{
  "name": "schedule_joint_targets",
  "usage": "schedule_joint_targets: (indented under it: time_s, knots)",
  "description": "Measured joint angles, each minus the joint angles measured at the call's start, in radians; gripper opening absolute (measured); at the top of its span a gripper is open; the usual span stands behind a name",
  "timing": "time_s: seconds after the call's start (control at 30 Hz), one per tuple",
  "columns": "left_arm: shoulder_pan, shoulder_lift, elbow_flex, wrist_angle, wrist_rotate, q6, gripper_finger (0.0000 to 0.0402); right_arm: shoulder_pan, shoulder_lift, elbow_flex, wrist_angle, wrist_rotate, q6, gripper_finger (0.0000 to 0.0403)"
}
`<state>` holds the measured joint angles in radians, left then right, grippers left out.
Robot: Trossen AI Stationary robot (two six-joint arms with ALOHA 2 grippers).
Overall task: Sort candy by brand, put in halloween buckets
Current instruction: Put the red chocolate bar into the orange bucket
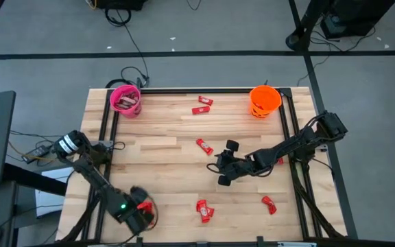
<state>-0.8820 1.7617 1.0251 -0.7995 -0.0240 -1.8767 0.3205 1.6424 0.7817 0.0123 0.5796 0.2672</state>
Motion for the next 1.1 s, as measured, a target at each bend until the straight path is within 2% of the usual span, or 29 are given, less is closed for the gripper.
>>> schedule_joint_targets:
  time_s: [0.17,0.27,0.43,0.57,0.8,1.1]
  knots:
    - [0.078,-0.004,-0.002,-0.054,-0.101,0.101,0.0065,-0.029,0.000,0.000,0.034,-0.011,-0.035,0.0169]
    - [0.132,-0.009,-0.004,-0.052,-0.190,0.168,0.0070,-0.041,0.000,0.000,0.071,-0.061,-0.019,0.0169]
    - [0.213,-0.052,-0.003,-0.037,-0.292,0.343,0.0072,-0.039,0.018,0.000,0.244,-0.164,0.044,0.0169]
    - [0.281,-0.096,-0.002,-0.008,-0.438,0.452,0.0073,-0.024,0.050,0.000,0.379,-0.214,0.020,0.0169]
    - [0.363,-0.150,-0.001,0.197,-0.645,0.745,0.0073,-0.016,0.092,0.000,0.474,-0.211,-0.043,0.0169]
    - [0.470,-0.168,-0.001,0.582,-0.664,1.126,0.0074,-0.013,0.091,0.000,0.459,-0.182,-0.106,0.0169]
